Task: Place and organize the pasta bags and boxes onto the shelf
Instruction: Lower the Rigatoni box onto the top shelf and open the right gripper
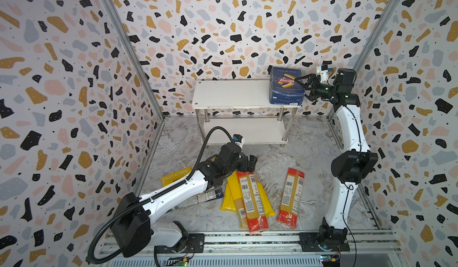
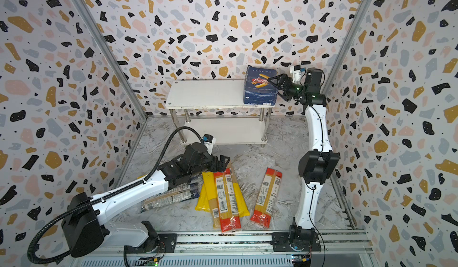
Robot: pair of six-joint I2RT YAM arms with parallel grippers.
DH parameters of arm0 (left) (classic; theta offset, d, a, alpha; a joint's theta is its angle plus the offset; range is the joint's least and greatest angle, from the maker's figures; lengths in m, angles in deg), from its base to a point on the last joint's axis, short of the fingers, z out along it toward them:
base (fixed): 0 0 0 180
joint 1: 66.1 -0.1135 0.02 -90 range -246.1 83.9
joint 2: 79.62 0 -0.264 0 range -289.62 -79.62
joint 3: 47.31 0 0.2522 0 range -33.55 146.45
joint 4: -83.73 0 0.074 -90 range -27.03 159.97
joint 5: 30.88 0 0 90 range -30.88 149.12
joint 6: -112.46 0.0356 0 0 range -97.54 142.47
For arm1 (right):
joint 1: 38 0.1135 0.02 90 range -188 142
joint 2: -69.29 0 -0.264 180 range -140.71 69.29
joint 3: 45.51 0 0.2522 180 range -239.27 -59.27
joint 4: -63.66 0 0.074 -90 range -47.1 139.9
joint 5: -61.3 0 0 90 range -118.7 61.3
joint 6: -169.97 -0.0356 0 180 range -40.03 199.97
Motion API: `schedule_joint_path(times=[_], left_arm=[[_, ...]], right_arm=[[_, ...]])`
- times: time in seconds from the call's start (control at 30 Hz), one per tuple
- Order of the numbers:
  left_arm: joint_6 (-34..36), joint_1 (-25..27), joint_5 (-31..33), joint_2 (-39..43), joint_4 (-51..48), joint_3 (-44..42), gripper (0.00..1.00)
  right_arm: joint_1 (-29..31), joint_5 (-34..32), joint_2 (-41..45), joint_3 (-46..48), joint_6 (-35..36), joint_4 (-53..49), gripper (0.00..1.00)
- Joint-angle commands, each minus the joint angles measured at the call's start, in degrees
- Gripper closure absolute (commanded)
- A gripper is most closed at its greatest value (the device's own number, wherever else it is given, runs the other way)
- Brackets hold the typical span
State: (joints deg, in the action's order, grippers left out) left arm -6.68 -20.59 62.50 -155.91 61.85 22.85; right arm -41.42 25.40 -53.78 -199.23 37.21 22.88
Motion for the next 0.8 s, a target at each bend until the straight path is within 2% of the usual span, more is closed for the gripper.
schedule_joint_path(times=[0.0, 0.3, 0.47, 0.77], left_arm=[[0.67, 0.29, -0.54, 0.77, 0.56, 1.49, 0.00], [0.62, 0.29, -0.65, 0.27, 0.21, 2.28, 0.00], [0.45, 0.33, -0.39, 0.31, 0.01, 2.46, 0.01], [0.95, 0.34, 1.52, 2.05, -1.60, 2.08, 0.00]], right_arm=[[-0.25, -3.43, 2.99, -4.09, 5.29, -4.80, 0.01], [0.08, -11.00, 4.67, -4.63, 12.61, -10.63, 0.00], [0.86, -11.72, 5.44, -4.48, 14.26, -10.85, 0.10], [2.72, -7.69, 5.74, -3.20, 13.50, -5.91, 0.12]])
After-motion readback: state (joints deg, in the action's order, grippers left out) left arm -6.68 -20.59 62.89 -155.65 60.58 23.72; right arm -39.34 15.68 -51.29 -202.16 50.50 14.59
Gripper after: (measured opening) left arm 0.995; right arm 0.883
